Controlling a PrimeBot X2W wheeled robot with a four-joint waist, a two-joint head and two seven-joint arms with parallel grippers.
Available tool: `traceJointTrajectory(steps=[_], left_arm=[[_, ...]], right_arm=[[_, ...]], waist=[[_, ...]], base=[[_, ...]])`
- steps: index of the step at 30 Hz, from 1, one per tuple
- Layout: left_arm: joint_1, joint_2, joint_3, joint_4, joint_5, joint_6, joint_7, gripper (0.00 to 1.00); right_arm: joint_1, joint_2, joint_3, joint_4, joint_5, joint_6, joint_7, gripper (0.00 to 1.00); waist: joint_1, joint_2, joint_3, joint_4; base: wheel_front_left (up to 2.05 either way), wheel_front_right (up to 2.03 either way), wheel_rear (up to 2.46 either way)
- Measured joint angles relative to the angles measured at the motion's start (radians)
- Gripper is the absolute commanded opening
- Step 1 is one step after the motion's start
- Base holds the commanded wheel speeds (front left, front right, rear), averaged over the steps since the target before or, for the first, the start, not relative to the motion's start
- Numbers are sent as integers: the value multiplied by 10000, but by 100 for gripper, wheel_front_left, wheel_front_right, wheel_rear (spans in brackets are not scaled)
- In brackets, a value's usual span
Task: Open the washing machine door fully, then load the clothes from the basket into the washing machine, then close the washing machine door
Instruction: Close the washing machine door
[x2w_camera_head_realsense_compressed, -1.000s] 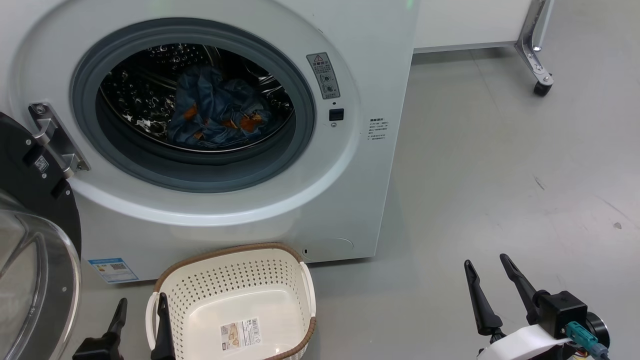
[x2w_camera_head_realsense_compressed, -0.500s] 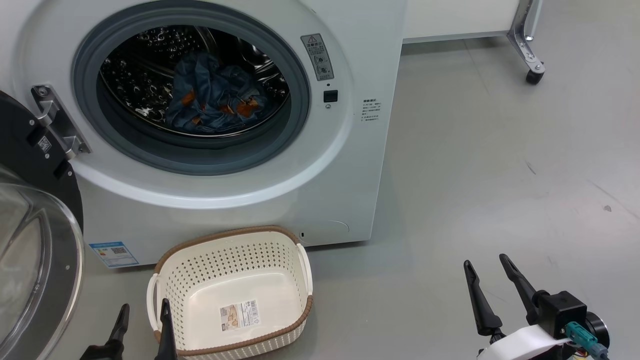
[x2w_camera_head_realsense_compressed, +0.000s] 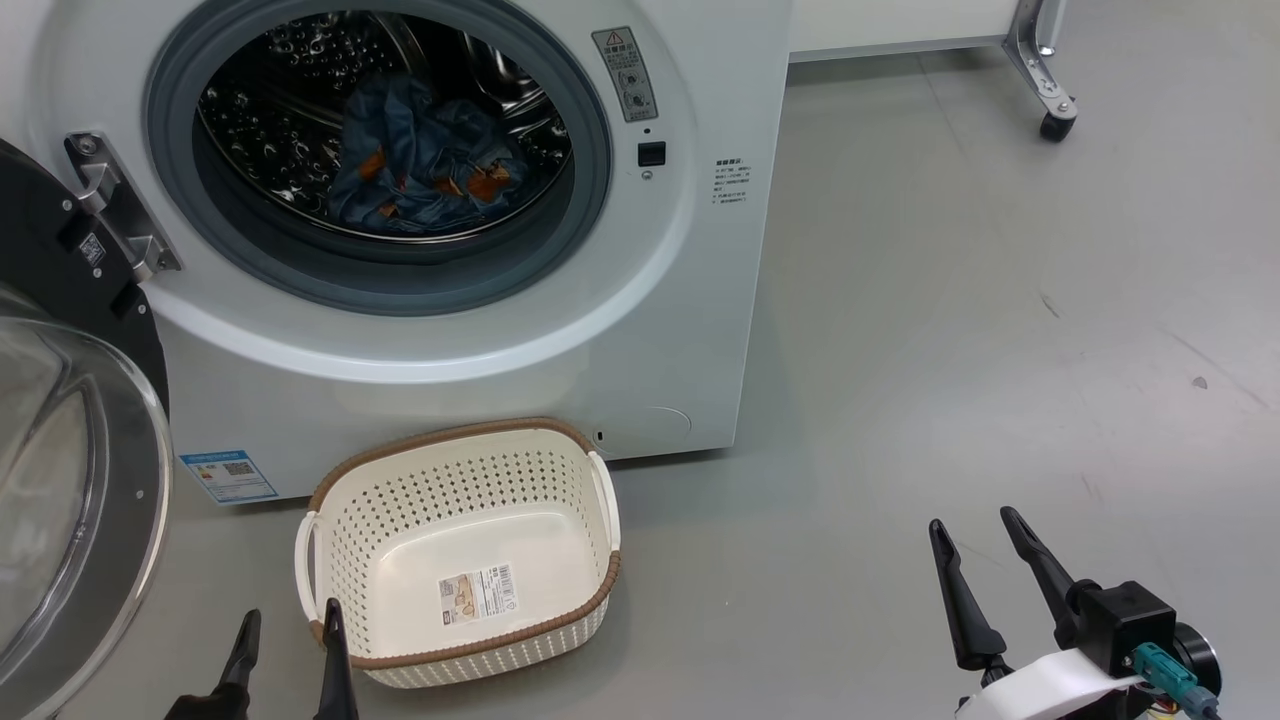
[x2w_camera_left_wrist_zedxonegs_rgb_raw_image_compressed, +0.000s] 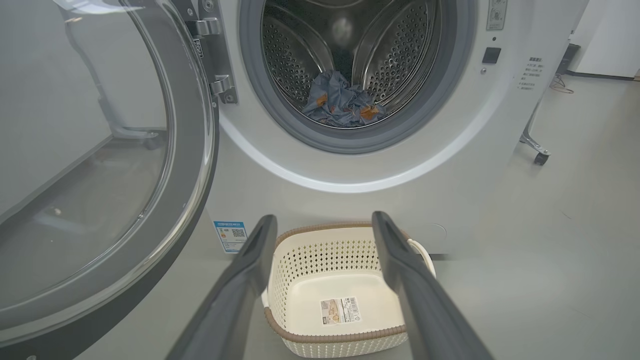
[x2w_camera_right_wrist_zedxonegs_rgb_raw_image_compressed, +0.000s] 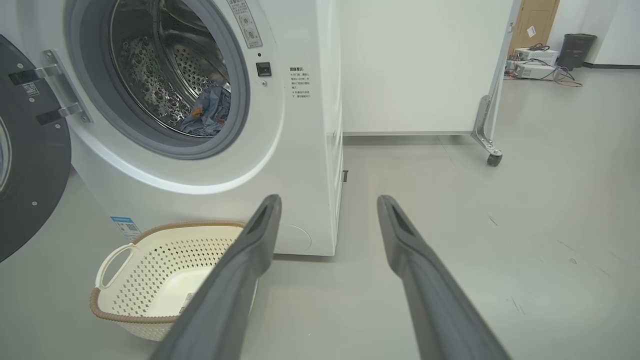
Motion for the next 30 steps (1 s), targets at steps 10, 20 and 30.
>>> traceJointTrajectory(steps=[10, 20, 30], left_arm=[[0, 12, -307, -86, 27, 56, 0, 100], [3, 15, 17, -174, 79, 278, 0, 100], [473, 27, 972, -727, 0, 573, 0, 100]], right_arm=[[11, -92, -88, -207, 4, 0, 0, 100], [-379, -190, 570, -431, 4, -2, 0, 100], [-385, -364, 1262, -90, 107, 0, 0, 100]], waist=[[0, 0, 30, 323], [0, 0, -74, 1304], [0, 0, -302, 2623]], base=[[-13, 13, 0], [0, 0, 0], [0, 0, 0]])
